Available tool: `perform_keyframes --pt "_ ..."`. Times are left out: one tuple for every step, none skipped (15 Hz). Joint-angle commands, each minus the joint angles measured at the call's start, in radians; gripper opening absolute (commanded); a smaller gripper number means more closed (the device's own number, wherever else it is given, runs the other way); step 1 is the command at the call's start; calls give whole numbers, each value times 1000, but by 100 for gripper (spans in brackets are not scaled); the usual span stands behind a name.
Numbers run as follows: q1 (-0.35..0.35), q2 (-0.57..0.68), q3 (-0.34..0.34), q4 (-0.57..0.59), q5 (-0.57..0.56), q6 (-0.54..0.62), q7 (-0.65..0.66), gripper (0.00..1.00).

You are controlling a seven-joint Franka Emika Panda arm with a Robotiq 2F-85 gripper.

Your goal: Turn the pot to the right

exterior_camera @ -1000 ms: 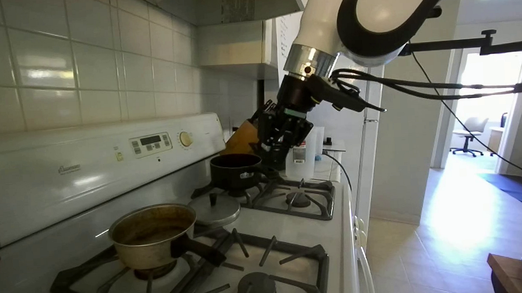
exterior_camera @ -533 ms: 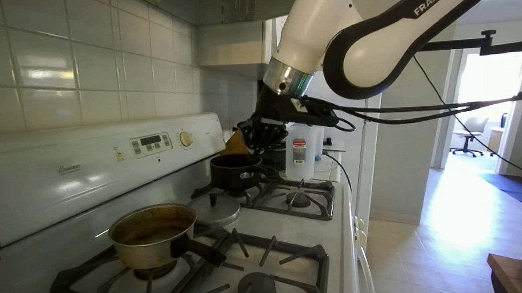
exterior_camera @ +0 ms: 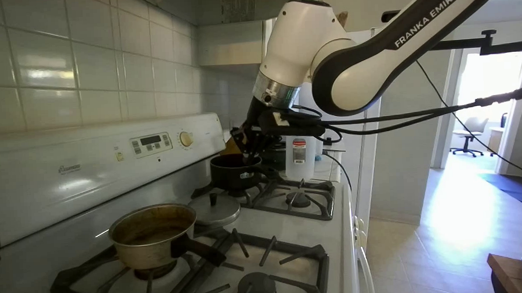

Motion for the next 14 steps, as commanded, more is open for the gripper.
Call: perform_keyframes --pt "-4 9 0 -1 11 -18 -23 0" --pt "-10 14 3 0 18 -17 -38 0" --pt "-17 21 7 0 29 -26 -57 0" --pt "-18 26 2 -1 24 -26 -60 0" --pt "-21 32 1 -2 25 -26 -66 0" --pt "-23 40 -1 0 26 -26 -67 0" --pt "-24 50 -3 5 26 -31 -70 0" --pt "-25 56 -4 5 28 -34 -74 0" --pt "-29 63 -2 6 38 -39 -84 0" --pt "-30 69 -5 6 36 -38 -86 0" --pt "-32 73 -4 6 41 -44 -93 0" --pt "-31 79 -8 8 40 -46 -92 0" --pt "-30 82 -11 11 38 -47 -92 0" --pt "-28 84 -16 14 34 -49 -89 0"
